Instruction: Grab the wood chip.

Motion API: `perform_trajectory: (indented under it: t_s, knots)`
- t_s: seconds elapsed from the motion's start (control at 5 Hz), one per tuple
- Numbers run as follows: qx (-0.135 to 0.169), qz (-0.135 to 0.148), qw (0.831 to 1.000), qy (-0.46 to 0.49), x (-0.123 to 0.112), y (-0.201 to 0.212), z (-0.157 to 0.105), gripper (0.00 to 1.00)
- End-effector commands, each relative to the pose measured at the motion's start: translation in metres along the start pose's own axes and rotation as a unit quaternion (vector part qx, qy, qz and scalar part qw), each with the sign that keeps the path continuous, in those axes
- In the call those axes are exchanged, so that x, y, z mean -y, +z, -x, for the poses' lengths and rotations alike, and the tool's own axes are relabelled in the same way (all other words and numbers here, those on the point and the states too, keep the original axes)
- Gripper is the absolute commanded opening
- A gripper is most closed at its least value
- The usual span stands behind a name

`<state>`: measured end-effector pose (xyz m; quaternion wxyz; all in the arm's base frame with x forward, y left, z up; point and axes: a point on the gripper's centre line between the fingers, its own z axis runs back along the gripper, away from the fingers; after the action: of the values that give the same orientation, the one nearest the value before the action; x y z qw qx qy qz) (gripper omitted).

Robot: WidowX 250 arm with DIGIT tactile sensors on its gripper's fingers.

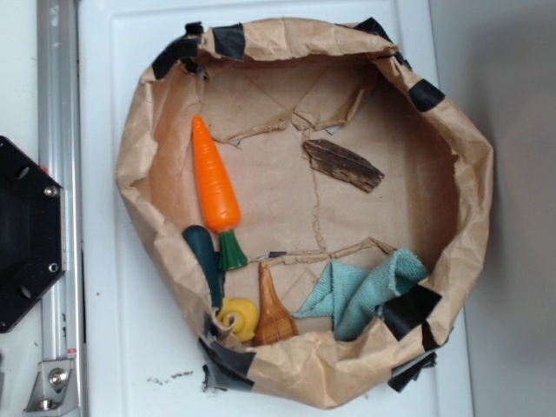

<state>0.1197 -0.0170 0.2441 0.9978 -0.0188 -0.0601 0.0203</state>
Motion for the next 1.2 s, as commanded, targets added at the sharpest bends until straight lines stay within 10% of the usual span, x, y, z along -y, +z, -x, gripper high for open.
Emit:
perform_trajectory:
  t_s: [0.0,0.4,1.0]
  knots:
    - [0.000,0.000,1.000,0.000,0.000,0.000,0.000,1.00]
    - [0.053,-0.071,0.995,-0.047,-0.041,-0.031,-0.055,1.00]
    - [0.020,-0.091,0.986,-0.141,-0.035,-0.137,-0.136,1.00]
